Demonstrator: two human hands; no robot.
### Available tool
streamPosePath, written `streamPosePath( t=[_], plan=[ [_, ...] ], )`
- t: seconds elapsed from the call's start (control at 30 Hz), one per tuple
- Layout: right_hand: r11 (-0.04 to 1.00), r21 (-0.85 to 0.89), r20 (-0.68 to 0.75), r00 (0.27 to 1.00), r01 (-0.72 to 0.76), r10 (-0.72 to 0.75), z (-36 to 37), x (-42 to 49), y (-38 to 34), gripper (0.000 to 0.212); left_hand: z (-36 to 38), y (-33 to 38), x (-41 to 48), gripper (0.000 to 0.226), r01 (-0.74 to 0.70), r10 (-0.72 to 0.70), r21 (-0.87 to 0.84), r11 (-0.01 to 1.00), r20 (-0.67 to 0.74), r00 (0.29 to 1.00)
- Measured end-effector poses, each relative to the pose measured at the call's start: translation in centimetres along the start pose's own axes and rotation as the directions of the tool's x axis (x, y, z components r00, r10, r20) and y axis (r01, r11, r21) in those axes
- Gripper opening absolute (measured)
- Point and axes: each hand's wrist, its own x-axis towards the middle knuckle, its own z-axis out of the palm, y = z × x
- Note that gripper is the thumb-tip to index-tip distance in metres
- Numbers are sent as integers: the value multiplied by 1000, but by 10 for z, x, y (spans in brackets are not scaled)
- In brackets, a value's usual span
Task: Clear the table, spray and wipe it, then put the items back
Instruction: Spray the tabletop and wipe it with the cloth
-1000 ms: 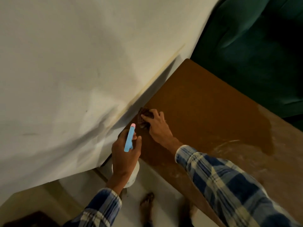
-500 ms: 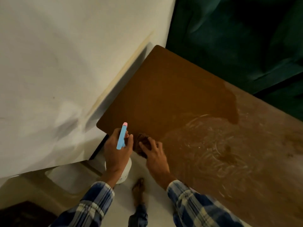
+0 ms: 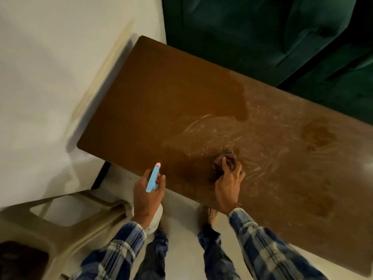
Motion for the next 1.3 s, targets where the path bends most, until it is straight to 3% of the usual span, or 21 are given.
streamPosePath(
  t=[0.1, 0.23, 0.3, 0.37, 0.43, 0.47, 0.53, 0.57, 0.67, 0.7, 0.77, 0.83, 0.87, 0.97, 1.0, 1.03, 1.1, 1.13, 1.23, 1.27, 1.3],
  plan=[
    [991, -29, 58, 990, 133, -131, 5, 7, -14, 65, 10, 1, -13, 17, 11, -12, -28, 1000, -18, 1000],
    [998, 18, 25, 998, 56, -57, 23, 33, -73, 68, 6, -5, -20, 20, 82, -85, -32, 996, -95, 992],
    [979, -7, 102, 974, 205, -203, 38, 37, -112, 70, 0, -8, -17, 22, 62, -64, -13, 998, -141, 988],
    [885, -41, 264, 859, 464, -438, 59, 24, -138, 70, -9, -12, -10, 24, 55, -59, -24, 998, -165, 984],
    [785, -67, 375, 745, 615, -552, 72, 6, -138, 68, -16, -16, -1, 23, -1, 4, 20, 1000, -171, 985],
    [800, -92, 370, 766, 593, -525, 75, 0, -132, 68, -20, -19, 3, 23, -14, 18, 25, 1000, -165, 986],
    [921, -86, 265, 900, 380, -347, 71, -14, -119, 72, -25, -22, 9, 22, -16, 17, 8, 1000, -135, 991],
    [939, -74, 253, 917, 335, -307, 70, -25, -114, 73, -26, -23, 10, 20, -32, 35, 22, 999, -120, 992],
    [860, -93, 336, 829, 502, -447, 75, -74, -94, 75, -29, -27, 10, 24, -102, 107, 70, 992, -67, 992],
    [863, -100, 287, 845, 495, -451, 74, -81, -82, 77, -29, -28, 9, 24, -129, 132, 78, 989, -43, 990],
    [967, -93, 161, 962, 235, -219, 70, -82, -54, 80, -25, -29, 5, 16, -174, 175, 64, 983, 3, 985],
    [996, -84, 103, 994, 27, -18, 61, -88, -38, 80, -18, -29, 0, 13, -187, 184, 58, 981, 50, 982],
    [992, -125, 105, 994, 36, -23, 56, -92, -32, 80, -12, -28, -2, 14, -197, 193, 50, 979, 77, 978],
    [947, -194, 116, 964, 257, -238, 47, -102, -6, 77, 8, -20, -9, 17, -238, 229, 46, 970, 149, 962],
    [963, -177, 63, 979, 204, -196, 45, -98, 7, 75, 14, -15, -12, 18, -251, 242, 33, 967, 169, 955],
    [993, -112, -16, 999, 42, -44, 42, -91, 19, 73, 20, -10, -13, 17, -266, 259, 14, 964, 190, 947],
    [976, 27, -157, 963, -218, 219, 35, -82, 37, 71, 31, 1, -16, 14, -269, 267, -21, 963, 226, 937],
    [973, 34, -178, 957, -226, 229, 30, -79, 40, 71, 38, 8, -15, 12, -268, 265, -23, 963, 244, 933],
    [999, -42, -111, 993, 30, -34, 17, -69, 41, 69, 60, 22, -10, 13, -242, 231, 8, 970, 265, 936],
    [999, -28, -119, 992, 36, -39, 13, -57, 41, 68, 66, 26, -7, 15, -232, 220, 15, 973, 267, 938],
    [999, 29, -144, 989, -42, 46, 9, -40, 40, 67, 72, 31, -1, 18, -226, 213, 20, 974, 268, 940]
  ],
)
